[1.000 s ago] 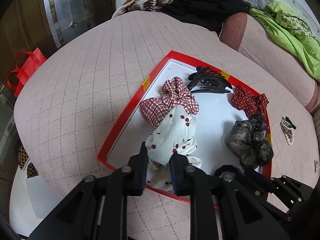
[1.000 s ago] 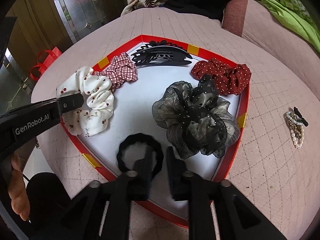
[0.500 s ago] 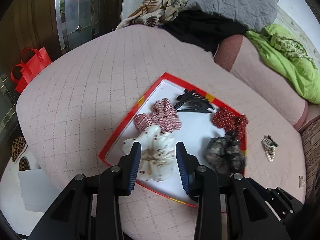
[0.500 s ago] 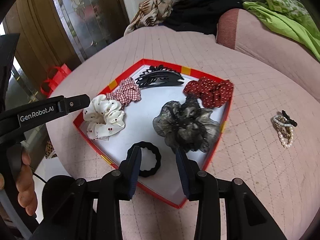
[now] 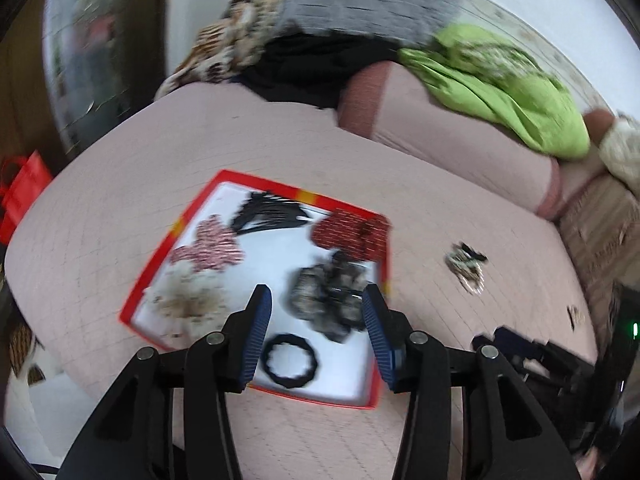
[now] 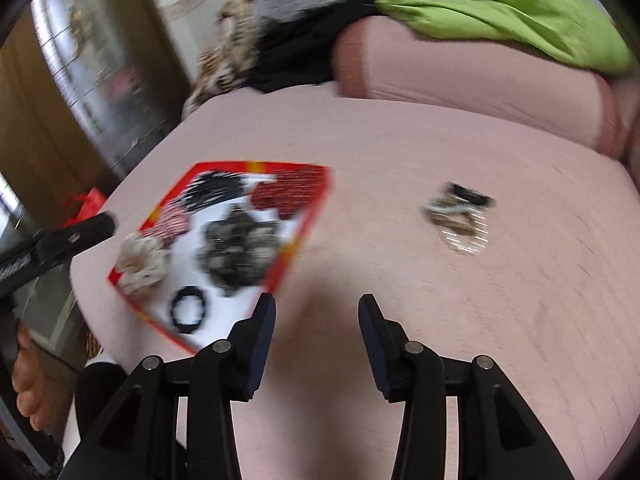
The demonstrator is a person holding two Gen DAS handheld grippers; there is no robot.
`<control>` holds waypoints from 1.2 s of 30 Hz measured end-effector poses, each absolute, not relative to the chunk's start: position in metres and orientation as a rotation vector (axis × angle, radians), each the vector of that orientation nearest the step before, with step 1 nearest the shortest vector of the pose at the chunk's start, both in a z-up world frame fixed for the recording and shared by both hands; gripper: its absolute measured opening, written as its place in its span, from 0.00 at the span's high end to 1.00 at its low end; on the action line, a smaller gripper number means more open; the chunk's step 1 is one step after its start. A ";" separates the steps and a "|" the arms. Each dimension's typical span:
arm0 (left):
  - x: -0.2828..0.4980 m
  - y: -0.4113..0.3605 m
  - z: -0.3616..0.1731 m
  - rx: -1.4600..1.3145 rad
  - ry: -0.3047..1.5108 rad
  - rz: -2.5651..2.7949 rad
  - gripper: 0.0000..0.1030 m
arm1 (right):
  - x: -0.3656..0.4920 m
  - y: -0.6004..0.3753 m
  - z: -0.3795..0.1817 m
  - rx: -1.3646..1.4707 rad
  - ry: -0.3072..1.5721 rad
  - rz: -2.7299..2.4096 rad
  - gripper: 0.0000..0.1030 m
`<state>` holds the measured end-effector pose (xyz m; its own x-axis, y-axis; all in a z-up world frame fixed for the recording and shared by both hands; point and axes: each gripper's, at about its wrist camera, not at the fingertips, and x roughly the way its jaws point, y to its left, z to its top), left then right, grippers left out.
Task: Organize jewelry
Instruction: 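Move both tools toward the bracelets and black beaded hair tie on the sofa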
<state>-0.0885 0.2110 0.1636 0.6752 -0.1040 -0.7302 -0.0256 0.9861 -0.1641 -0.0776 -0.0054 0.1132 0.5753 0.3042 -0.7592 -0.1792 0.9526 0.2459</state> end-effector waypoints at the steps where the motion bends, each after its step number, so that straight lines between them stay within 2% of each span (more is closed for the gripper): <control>1: -0.088 0.201 0.164 -0.145 0.831 -0.063 0.55 | -0.078 -0.017 0.111 0.160 0.918 0.266 0.54; 8: -0.077 0.136 0.154 -0.069 0.882 -0.189 0.55 | -0.082 -0.111 0.096 0.244 0.932 0.117 0.53; 16: -0.037 0.071 0.115 -0.042 0.969 -0.288 0.55 | -0.062 -0.153 0.089 0.295 0.929 0.099 0.53; 30: 0.028 0.031 0.053 -0.112 1.078 -0.307 0.56 | 0.079 -0.150 0.054 0.346 1.006 0.145 0.53; 36: 0.039 0.031 0.042 -0.155 1.109 -0.306 0.56 | 0.116 -0.129 0.024 0.134 1.119 0.057 0.54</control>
<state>0.0391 0.0313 0.0425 0.4094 -0.3184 -0.8550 0.1649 0.9475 -0.2739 0.1156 -0.1293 0.0241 0.4363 0.1126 -0.8927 0.0218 0.9905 0.1356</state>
